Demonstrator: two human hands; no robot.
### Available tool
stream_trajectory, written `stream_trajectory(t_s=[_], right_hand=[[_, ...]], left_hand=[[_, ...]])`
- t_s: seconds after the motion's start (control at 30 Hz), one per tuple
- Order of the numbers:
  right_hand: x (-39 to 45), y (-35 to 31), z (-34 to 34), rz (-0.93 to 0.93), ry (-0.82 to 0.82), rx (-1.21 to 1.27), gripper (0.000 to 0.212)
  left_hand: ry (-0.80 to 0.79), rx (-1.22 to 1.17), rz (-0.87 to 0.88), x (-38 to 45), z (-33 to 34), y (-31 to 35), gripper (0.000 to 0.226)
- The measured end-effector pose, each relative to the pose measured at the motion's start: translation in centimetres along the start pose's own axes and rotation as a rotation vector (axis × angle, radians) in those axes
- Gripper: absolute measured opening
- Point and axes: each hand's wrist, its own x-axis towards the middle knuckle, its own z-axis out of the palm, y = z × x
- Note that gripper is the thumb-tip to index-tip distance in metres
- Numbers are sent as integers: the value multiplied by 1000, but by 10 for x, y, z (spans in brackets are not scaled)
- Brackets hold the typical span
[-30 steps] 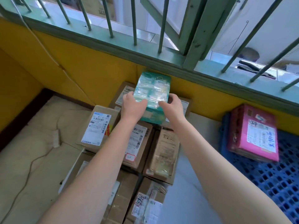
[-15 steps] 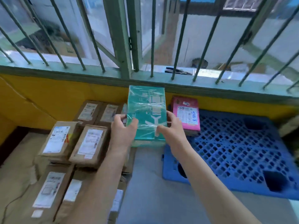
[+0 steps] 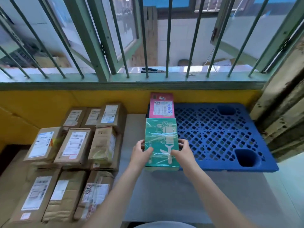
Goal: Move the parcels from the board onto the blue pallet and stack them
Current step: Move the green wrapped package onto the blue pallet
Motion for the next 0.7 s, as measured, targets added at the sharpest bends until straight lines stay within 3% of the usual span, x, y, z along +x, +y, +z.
stream_trajectory(t_s=[0.4,0.53,0.6,0.7], right_hand=[[19,9,-4,23,33,-277,65],[9,-16,21,-304,288,-428,61],[9,-39,55,-443,266,-417,59],[20,-69,122,-507,136,-371,58]], left_hand=[[-75,52,-23,20,12,-20,56],[175,83,94,26,-43,-8,46],[299,21,147,27,-86,-6,38],[401,-19,153,33,-148,-10,31]])
